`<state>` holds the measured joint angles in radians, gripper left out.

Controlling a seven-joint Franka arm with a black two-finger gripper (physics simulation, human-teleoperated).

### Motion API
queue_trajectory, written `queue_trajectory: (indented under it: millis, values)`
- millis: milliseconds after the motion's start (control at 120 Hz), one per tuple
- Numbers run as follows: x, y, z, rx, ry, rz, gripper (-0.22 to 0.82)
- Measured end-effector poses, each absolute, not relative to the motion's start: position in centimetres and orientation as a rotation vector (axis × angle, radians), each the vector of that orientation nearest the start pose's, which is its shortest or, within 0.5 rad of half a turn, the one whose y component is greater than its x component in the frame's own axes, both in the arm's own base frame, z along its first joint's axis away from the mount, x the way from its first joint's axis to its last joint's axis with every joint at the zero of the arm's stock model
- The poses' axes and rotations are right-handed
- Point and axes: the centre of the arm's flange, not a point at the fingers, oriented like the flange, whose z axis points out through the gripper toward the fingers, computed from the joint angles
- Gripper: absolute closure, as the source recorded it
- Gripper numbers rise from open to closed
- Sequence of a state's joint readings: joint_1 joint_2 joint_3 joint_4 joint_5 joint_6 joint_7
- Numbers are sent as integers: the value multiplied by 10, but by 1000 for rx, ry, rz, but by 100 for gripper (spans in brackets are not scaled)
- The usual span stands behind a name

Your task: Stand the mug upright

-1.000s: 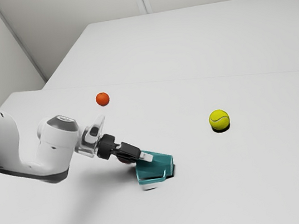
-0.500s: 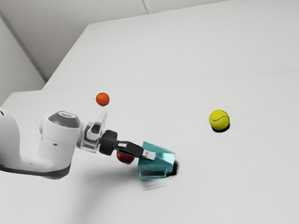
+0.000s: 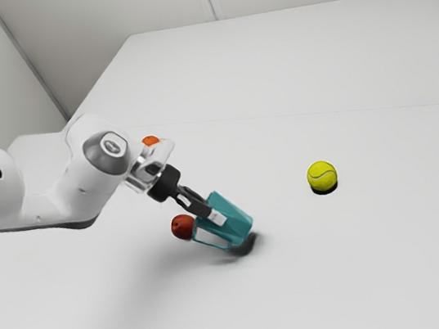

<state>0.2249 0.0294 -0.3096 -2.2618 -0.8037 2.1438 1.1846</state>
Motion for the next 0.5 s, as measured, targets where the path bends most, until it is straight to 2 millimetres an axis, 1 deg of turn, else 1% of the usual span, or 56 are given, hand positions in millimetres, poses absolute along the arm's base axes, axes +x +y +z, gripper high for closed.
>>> queue_trajectory:
  millis: [150,325,408,500]
  values:
    - [517,-87,351,2470,-1112,256,78]
    - [520,-106,356,2574,-1255,245,78]
    - [521,-112,357,2611,-1279,238,78]
    - [523,-113,357,2646,-1261,239,78]
